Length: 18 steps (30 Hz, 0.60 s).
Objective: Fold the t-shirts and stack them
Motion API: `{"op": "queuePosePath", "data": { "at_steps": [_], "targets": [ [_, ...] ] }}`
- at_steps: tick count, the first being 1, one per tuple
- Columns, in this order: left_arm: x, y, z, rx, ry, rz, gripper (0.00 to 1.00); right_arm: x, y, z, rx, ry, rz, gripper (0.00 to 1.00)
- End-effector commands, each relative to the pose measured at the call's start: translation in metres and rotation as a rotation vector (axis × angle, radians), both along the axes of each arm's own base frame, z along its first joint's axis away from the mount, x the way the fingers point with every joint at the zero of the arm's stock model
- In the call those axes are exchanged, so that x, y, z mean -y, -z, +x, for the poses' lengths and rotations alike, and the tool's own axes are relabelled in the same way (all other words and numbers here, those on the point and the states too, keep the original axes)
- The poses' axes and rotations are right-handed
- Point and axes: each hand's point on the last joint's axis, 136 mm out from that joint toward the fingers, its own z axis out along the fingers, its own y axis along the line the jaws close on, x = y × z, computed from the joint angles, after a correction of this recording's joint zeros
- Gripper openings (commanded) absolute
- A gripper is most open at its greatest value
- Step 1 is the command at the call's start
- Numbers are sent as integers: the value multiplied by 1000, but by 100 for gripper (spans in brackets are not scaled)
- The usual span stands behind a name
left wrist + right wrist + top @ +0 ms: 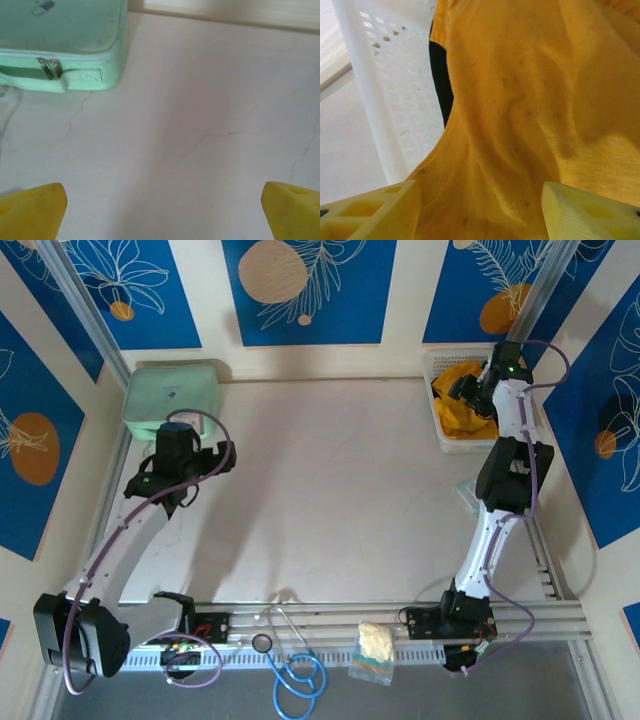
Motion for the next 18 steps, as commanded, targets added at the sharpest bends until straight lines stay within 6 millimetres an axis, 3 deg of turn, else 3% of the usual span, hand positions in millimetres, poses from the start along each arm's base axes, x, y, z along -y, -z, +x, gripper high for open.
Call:
{"op": "queuePosePath", "data": {
  "at_steps": [1,3,6,8,12,18],
  "targets": [
    [7,0,-5,-34,26,27,100,-7,17,-8,-71,-1,79,59],
    [10,-2,-5,-34,33,35,100,-9,20,-8,-78,-5,90,47],
    [13,-6,-5,-30,42,60,100,-11,16,-8,-71,-12,102,14],
    [15,-9,-5,-25,47,77,100,-11,5,-8,-51,-12,92,1],
    [22,-18,-6,-11,68,111,100,-14,-31,-11,21,-22,33,0],
    [40,-35,-9,16,118,154,100,-37,-109,-27,179,-75,-89,0]
  ]
}}
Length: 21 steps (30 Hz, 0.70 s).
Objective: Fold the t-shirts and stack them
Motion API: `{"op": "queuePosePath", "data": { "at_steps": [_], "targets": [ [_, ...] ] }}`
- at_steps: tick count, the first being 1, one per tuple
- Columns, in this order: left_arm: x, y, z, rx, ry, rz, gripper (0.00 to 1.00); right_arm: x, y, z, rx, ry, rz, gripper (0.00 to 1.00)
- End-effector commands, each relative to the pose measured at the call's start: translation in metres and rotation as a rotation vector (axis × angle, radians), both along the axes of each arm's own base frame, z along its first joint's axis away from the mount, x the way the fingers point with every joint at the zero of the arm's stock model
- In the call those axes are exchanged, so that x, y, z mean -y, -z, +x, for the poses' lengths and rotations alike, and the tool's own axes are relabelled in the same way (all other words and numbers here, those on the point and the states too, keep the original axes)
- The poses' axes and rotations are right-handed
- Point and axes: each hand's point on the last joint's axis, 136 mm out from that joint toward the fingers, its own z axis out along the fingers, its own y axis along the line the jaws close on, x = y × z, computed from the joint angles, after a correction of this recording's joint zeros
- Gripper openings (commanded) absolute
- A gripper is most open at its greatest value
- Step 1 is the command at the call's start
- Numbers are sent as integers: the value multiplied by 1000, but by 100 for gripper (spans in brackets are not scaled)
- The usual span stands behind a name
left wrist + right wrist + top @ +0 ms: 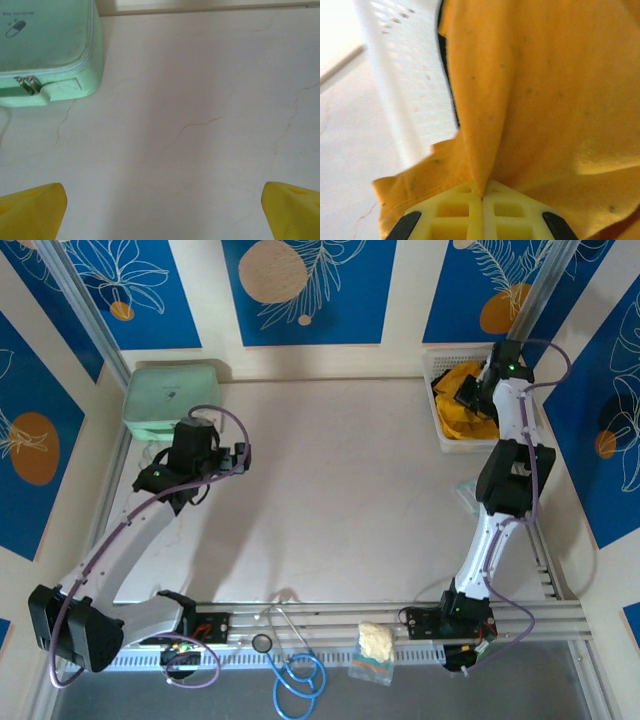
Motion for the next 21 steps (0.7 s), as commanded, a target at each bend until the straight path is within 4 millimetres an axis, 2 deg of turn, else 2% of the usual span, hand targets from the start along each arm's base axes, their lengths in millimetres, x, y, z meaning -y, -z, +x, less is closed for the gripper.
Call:
{"op": "queuePosePath", "data": {
  "at_steps": [1,8,13,17,21],
  "targets": [
    [4,-15,-1,21,16,51,99,-25,-90,-14,191,-63,-94,0],
    [11,-38,-8,77,38,14,100,-84,-194,-53,433,-202,-173,0],
    [10,-53,-14,99,48,0,100,-154,-261,-95,599,-404,-165,0],
    [9,-61,-20,103,55,-3,100,-208,-294,-131,689,-555,-123,0],
    [6,-71,-26,119,58,-6,100,-254,-310,-160,742,-678,-67,0]
  ]
}}
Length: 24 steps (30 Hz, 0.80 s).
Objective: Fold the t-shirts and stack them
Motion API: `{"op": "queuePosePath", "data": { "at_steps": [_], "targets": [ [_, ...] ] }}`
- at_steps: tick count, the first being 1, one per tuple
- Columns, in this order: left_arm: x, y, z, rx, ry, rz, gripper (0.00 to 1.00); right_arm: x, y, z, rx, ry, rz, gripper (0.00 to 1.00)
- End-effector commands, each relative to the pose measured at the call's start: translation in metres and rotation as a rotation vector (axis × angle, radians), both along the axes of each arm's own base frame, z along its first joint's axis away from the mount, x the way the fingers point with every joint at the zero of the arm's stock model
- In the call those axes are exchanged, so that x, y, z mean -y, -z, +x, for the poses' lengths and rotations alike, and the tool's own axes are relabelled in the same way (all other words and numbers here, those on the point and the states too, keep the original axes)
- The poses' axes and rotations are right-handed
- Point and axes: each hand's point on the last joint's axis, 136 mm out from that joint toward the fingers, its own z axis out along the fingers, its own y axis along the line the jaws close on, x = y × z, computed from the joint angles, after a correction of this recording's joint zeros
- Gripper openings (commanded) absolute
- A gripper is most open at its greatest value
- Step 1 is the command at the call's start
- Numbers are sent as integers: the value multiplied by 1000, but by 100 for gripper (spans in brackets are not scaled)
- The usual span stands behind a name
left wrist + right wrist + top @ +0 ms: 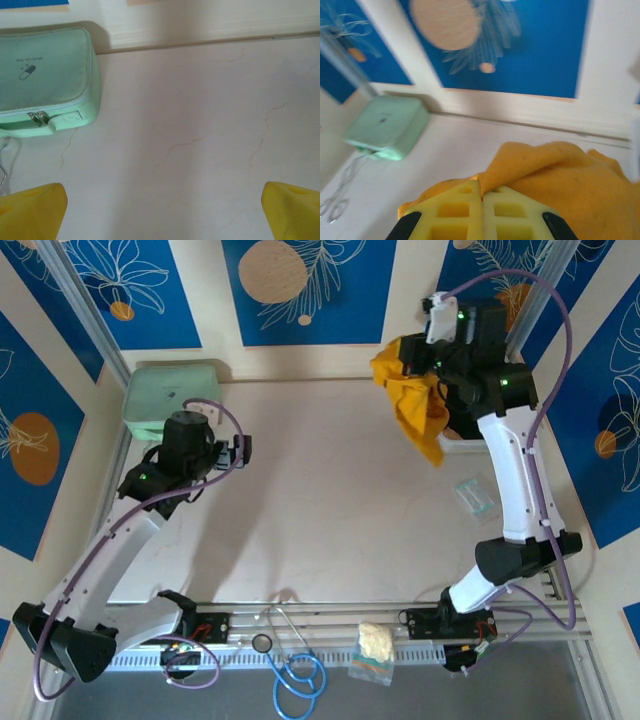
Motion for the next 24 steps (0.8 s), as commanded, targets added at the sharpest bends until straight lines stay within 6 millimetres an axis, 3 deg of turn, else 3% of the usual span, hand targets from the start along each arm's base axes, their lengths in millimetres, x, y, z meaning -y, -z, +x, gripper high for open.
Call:
{"op": "queuePosePath", "data": {
  "at_steps": [1,7,11,14,18,21,24],
  "targets": [
    [-2,-18,-12,24,18,4,100,-35,-32,-37,83,-142,18,0],
    [-12,-31,-23,52,1,16,100,-100,-9,-61,11,-287,27,0],
    [-21,-39,-31,60,-18,38,100,-145,27,-78,-81,-363,39,0],
    [-27,-41,-36,58,-31,60,100,-163,65,-83,-179,-341,44,0],
    [-30,-37,-39,33,-34,81,100,-151,134,-75,-336,-189,33,0],
    [-25,-28,-41,-10,-17,69,100,-116,192,-68,-446,-6,0,0],
    [-19,-10,-43,-79,-4,42,100,-74,253,-76,-582,154,-17,0]
  ]
}}
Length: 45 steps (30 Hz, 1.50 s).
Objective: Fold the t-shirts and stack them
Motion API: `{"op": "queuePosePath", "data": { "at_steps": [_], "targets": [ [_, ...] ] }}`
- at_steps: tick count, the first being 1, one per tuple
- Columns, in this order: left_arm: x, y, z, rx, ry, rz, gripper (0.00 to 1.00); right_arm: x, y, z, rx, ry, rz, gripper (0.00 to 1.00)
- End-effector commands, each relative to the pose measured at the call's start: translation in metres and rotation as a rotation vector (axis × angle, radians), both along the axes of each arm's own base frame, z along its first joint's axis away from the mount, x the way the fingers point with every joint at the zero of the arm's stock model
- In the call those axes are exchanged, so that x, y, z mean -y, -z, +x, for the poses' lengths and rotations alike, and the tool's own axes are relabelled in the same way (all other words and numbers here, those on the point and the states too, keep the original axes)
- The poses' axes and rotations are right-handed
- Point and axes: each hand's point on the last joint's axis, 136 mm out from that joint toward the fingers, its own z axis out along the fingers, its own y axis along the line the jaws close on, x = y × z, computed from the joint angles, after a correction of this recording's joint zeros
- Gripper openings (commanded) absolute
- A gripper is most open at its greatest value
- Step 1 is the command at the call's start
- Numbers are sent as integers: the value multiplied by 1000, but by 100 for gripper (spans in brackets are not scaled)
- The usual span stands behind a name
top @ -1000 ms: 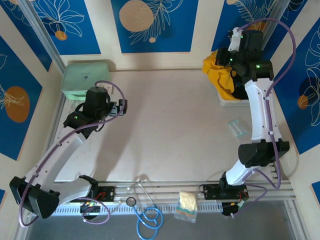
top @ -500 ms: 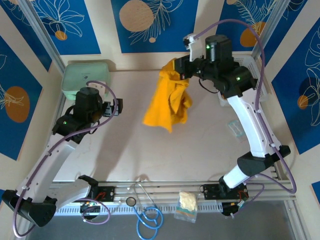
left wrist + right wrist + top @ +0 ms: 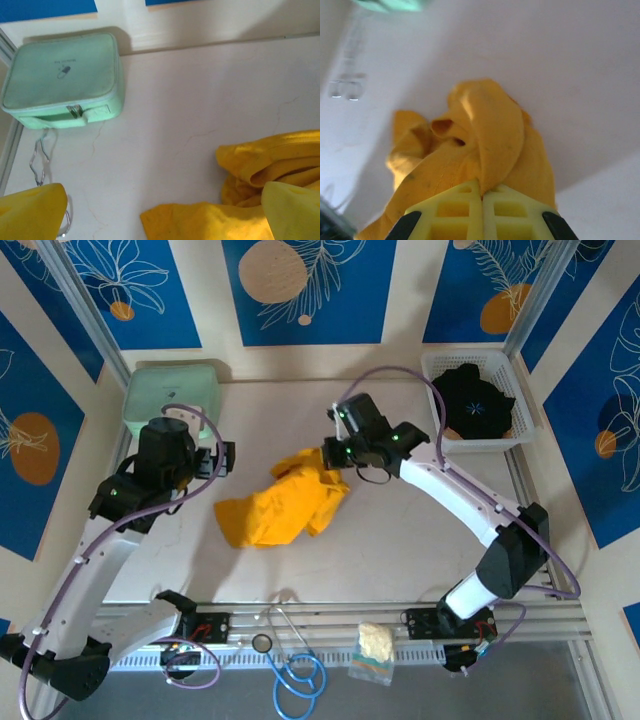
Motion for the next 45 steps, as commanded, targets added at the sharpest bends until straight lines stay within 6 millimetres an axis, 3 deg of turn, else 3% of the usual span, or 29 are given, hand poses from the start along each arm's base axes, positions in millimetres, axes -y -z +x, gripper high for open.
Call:
{"op": "queuePosePath", "data": {
  "at_steps": [1,2,4,7,10,12,13,14,16,19,25,27,30,33,35,39,45],
  "targets": [
    [9,22,-8,-105,23,-24,100,53,28,-2,-63,255,-1,0],
    [12,32,-8,-138,24,-36,100,66,47,-10,-113,297,-7,1],
    [14,53,-11,-209,6,-52,100,83,76,-26,-191,346,-5,12],
    [13,91,-16,-327,-57,-69,100,101,95,-45,-246,375,-13,40],
    [14,134,-25,-455,-122,-100,100,108,86,-52,-225,349,-30,61],
    [15,163,-33,-537,-157,-118,100,105,72,-50,-194,304,-36,64],
    [17,177,-37,-576,-173,-130,100,100,63,-47,-172,269,-33,70],
    [18,190,-40,-609,-189,-139,100,94,57,-44,-154,235,-30,84],
    [19,212,-43,-645,-222,-161,100,78,50,-37,-134,158,-20,85],
    [22,233,-40,-641,-253,-210,100,50,56,-26,-140,54,-44,85],
    [28,263,-24,-595,-299,-278,95,-16,96,-6,-160,-105,-153,79],
    [28,273,-21,-591,-314,-280,86,-32,107,2,-159,-128,-179,76],
    [29,286,-17,-592,-326,-281,64,-46,123,18,-155,-126,-246,71],
    [28,296,-18,-604,-332,-275,29,-43,135,35,-149,-73,-330,58],
    [25,300,-21,-613,-344,-260,0,-35,138,46,-133,-18,-387,32],
    [11,295,-30,-596,-381,-220,0,-16,130,60,-90,62,-456,3],
    [-8,276,-43,-559,-417,-178,0,15,99,79,-26,127,-446,0]
  ]
}}
